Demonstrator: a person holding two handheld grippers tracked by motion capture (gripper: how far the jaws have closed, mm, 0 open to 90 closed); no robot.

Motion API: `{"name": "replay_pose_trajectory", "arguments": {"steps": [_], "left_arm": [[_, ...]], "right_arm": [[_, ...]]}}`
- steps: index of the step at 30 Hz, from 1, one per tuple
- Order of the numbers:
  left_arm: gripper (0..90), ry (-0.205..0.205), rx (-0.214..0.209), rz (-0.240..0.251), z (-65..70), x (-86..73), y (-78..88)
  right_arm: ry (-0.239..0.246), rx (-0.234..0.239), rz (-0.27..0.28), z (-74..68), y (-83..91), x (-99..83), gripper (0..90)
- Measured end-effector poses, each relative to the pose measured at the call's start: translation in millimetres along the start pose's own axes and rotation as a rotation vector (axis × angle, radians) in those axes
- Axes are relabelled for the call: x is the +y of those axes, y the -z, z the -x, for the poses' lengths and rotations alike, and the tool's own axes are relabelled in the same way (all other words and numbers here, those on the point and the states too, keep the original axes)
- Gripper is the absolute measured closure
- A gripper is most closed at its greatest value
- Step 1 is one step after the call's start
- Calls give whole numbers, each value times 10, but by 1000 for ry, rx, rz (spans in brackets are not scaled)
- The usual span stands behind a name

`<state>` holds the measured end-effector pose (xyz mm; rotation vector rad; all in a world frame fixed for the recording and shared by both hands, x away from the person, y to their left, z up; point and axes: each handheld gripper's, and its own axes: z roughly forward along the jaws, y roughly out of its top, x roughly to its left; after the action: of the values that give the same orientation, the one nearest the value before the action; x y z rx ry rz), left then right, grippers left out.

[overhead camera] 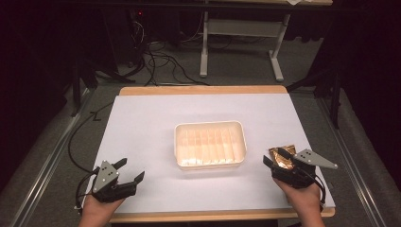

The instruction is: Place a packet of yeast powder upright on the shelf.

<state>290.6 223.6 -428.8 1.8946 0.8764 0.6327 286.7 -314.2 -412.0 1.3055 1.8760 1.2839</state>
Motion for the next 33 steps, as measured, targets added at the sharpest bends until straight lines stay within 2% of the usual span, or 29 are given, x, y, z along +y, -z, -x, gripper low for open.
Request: {"name": "replay_pose_trajectory", "arguments": {"steps": [1, 3, 5, 6, 8, 10, 12, 14, 15, 16, 17, 21, 26, 30, 31, 33], "left_arm": [[239, 2, 1, 1, -2, 5, -2], [240, 6, 2, 4, -7, 18, -15], [240, 7, 0, 6, -11, 29, -32], [240, 7, -2, 6, -11, 36, -44], [240, 4, -4, 8, -11, 52, -71], [241, 5, -11, 12, -5, 74, -109], [242, 3, -17, 12, 2, 97, -146], [242, 2, -25, 13, 9, 117, -181], [242, -1, -31, 13, 13, 129, -201], [242, -3, -36, 14, 19, 140, -222], [242, -4, -41, 14, 26, 151, -243], [242, -8, -58, 21, 51, 194, -313], [242, -9, -65, 26, 55, 217, -343], [242, -8, -71, 30, 64, 228, -364], [242, -7, -72, 31, 67, 230, -366], [242, -8, -74, 33, 69, 235, -369]], "right_arm": [[2, -10, -3, 27, 21, -16, 360], [2, -20, -5, 45, 37, -28, 372], [-7, -57, -17, 134, 103, -71, 436], [-7, -57, -17, 134, 103, -71, 436], [-26, -85, -25, 214, 164, -112, 487], [-37, -109, -34, 301, 234, -166, 586], [-44, -144, -46, 387, 307, -228, 646], [-71, -189, -64, 494, 387, -299, 736], [-82, -235, -84, 562, 443, -355, 843], [-90, -263, -103, 599, 467, -388, 890], [-90, -263, -103, 599, 467, -388, 890], [-137, -328, -200, 768, 533, -550, 900], [-195, -335, -302, 879, 540, -717, 900], [-199, -282, -332, 868, 521, -756, 900], [-180, -257, -344, 829, 495, -758, 900], [-171, -245, -350, 796, 482, -754, 900]]}}
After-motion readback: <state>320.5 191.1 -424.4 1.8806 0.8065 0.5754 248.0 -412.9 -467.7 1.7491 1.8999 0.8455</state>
